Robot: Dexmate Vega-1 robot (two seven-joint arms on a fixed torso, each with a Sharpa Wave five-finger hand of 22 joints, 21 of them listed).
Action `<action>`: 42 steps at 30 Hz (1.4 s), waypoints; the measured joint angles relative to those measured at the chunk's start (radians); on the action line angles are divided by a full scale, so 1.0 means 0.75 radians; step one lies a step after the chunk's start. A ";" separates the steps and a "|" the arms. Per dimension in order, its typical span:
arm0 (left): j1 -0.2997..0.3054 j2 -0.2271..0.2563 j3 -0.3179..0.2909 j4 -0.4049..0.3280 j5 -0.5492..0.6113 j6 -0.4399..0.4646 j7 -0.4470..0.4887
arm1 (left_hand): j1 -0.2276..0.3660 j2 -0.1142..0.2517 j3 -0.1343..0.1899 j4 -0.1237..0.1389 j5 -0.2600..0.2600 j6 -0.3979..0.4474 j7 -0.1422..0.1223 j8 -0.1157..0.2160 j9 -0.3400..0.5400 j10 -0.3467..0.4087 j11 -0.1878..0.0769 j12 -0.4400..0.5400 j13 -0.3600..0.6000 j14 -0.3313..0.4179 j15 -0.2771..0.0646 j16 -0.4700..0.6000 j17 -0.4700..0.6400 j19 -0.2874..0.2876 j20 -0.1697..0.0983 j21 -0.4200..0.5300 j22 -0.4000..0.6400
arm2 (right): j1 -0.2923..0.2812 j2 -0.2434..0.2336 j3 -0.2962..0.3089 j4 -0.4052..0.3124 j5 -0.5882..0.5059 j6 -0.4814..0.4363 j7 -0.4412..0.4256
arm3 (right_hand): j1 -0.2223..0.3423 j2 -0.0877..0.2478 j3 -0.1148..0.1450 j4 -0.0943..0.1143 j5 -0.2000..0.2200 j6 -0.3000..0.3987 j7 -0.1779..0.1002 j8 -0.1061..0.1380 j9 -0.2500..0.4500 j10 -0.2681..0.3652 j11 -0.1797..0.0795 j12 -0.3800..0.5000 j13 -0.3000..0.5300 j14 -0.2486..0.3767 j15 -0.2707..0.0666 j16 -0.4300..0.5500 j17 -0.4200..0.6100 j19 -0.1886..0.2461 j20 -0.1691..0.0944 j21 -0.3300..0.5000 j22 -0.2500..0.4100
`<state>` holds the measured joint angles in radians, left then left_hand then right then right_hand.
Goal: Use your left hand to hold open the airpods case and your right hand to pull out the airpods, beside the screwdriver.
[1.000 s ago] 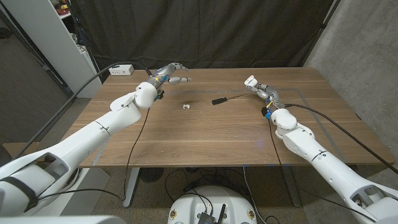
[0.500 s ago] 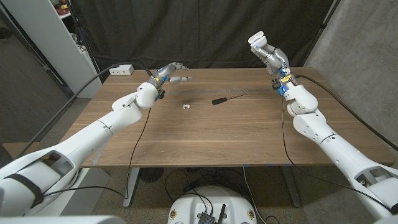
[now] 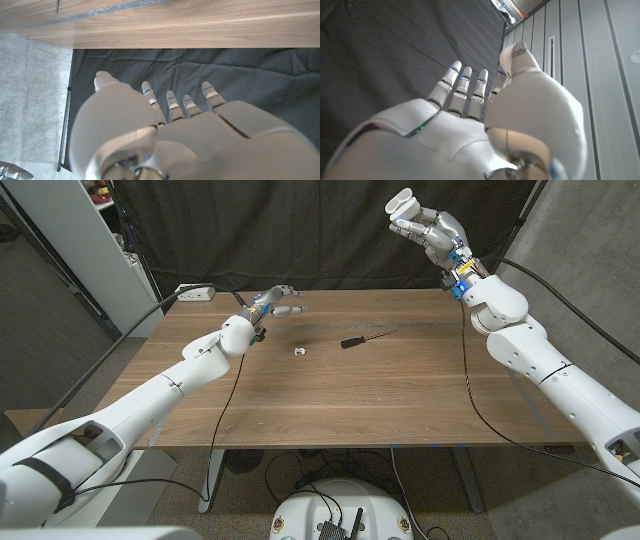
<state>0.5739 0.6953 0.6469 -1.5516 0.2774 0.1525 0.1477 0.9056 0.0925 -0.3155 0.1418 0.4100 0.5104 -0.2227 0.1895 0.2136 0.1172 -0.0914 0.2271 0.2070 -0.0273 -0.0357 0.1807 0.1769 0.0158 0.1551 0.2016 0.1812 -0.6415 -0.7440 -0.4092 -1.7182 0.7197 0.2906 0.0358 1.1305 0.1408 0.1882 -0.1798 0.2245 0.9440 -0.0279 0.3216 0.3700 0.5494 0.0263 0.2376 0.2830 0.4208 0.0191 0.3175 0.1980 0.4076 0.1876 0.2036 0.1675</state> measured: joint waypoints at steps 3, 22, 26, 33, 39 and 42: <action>0.000 -0.006 0.001 0.000 -0.003 0.012 0.002 | 0.000 0.000 0.007 -0.007 -0.010 0.025 0.024 0.016 0.000 0.000 0.000 0.000 0.000 0.000 0.000 0.000 0.000 0.000 0.000 0.000 0.000 | 0.016 -0.007 -0.004 -0.033 -0.009 -0.112 -0.109 | 0.000 0.000 0.004 -0.004 0.011 0.000 0.000 0.000 0.000 0.013 0.013 0.004 0.000 0.014 0.004 0.000 -0.004 0.010 0.004 0.000 0.000; -0.228 -0.259 0.004 0.441 -0.219 -0.443 0.051 | 0.049 0.049 0.044 -0.032 -0.049 -0.016 0.006 -0.006 -0.012 0.036 0.013 0.018 0.007 0.067 0.005 0.016 0.000 0.090 -0.021 0.028 0.004 | 0.008 -0.026 -0.047 -0.190 -0.184 -0.933 -0.587 | -0.032 0.004 0.002 -0.002 0.026 0.000 0.000 0.000 0.000 0.029 -0.053 0.004 -0.012 0.020 -0.074 -0.010 0.012 -0.015 -0.029 -0.016 0.000; -0.333 -0.366 0.003 0.620 -0.342 -0.599 -0.049 | 0.005 0.005 0.008 -0.019 -0.049 -0.012 0.017 -0.006 -0.016 0.000 0.025 0.007 0.007 0.023 0.020 0.004 0.004 0.085 -0.018 0.020 0.004 | -0.005 -0.026 -0.069 -0.215 -0.255 -1.002 -0.591 | -0.033 0.003 0.002 -0.002 0.026 0.000 0.000 0.000 0.000 0.034 -0.072 0.004 -0.012 0.013 -0.081 -0.010 0.018 -0.020 -0.034 -0.016 0.000; -0.501 -0.539 -0.028 0.934 -0.657 -0.952 -0.337 | -0.062 -0.062 -0.027 -0.007 -0.049 -0.048 0.078 -0.006 -0.025 -0.071 0.044 -0.019 0.007 -0.055 0.051 -0.001 0.004 0.038 0.005 0.005 0.004 | -0.017 -0.009 -0.101 -0.230 -0.357 -1.014 -0.572 | -0.036 0.000 0.002 -0.002 0.020 0.000 0.000 0.000 0.000 0.037 -0.091 0.004 -0.019 0.013 -0.081 -0.010 0.018 -0.022 -0.036 -0.016 0.000; -0.609 -0.640 -0.049 1.223 -0.849 -1.109 -0.604 | -0.101 -0.101 -0.039 -0.005 -0.038 -0.032 0.171 -0.005 -0.031 -0.098 0.069 -0.019 0.003 -0.103 0.084 -0.011 0.004 0.003 0.027 -0.005 0.004 | -0.018 0.016 -0.123 -0.227 -0.436 -0.983 -0.544 | -0.043 -0.007 -0.004 0.004 0.012 0.000 0.000 0.000 0.000 0.038 -0.110 -0.001 -0.018 0.013 -0.081 -0.010 0.025 -0.029 -0.043 -0.016 0.000; -0.638 -0.664 -0.050 1.307 -0.886 -1.125 -0.711 | -0.120 -0.120 -0.039 -0.005 -0.029 -0.013 0.237 0.000 -0.031 -0.107 0.079 -0.019 0.003 -0.114 0.095 -0.011 0.003 -0.002 0.031 -0.005 0.004 | -0.018 0.026 -0.129 -0.221 -0.464 -0.965 -0.533 | -0.043 -0.007 -0.004 0.004 0.010 0.000 0.000 0.000 0.000 0.038 -0.110 -0.001 -0.016 0.013 -0.081 -0.010 0.025 -0.029 -0.043 -0.016 0.000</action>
<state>0.0956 0.1972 0.6094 -0.5715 -0.3868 -0.6910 -0.3857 0.8154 0.0022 -0.3449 0.1377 0.3882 0.5009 -0.0450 0.1895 0.1905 0.0371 -0.0325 0.2128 0.2090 -0.1131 0.0358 0.1723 0.1795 0.0144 0.1786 0.1977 0.1841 -0.6550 -0.7244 -0.5059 -1.8842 0.3714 -0.4329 -0.3638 1.0983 0.1355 0.1853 -0.1769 0.2318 0.9440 -0.0278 0.3217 0.3700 0.5783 -0.0561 0.2369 0.2710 0.4304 -0.0415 0.3099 0.2166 0.3860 0.1551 0.1917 0.1677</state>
